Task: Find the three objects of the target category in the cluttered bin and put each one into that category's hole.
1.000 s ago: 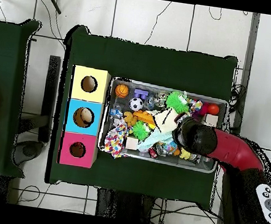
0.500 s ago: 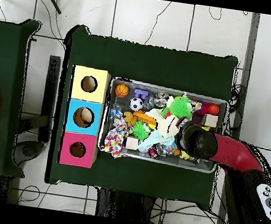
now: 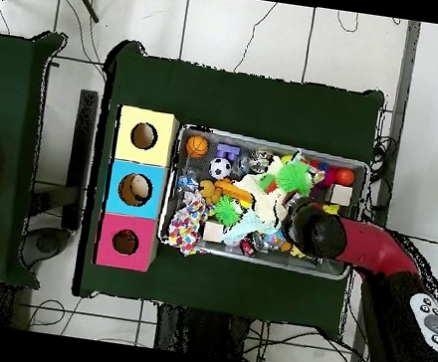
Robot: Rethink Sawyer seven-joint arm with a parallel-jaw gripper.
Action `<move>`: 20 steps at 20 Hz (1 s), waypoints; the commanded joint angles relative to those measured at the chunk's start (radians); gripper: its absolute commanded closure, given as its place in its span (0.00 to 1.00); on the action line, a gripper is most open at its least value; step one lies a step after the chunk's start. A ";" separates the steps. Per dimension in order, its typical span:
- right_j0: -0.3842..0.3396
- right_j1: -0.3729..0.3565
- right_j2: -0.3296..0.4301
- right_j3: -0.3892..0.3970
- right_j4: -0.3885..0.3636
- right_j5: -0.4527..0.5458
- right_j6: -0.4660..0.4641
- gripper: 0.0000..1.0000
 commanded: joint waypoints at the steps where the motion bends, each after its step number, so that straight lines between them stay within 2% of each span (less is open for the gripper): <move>1: -0.025 0.133 0.083 -0.065 -0.107 -0.073 -0.140 1.00; 6: -0.034 0.179 0.096 -0.098 -0.124 -0.093 -0.146 1.00; 12: -0.072 0.209 0.126 -0.130 -0.144 -0.064 -0.191 1.00; 13: -0.094 0.218 0.145 -0.126 -0.158 -0.084 -0.189 0.00; 16: -0.113 0.230 0.164 -0.127 -0.166 -0.095 -0.197 0.00; 20: -0.101 0.222 0.171 -0.128 -0.156 -0.042 -0.186 0.00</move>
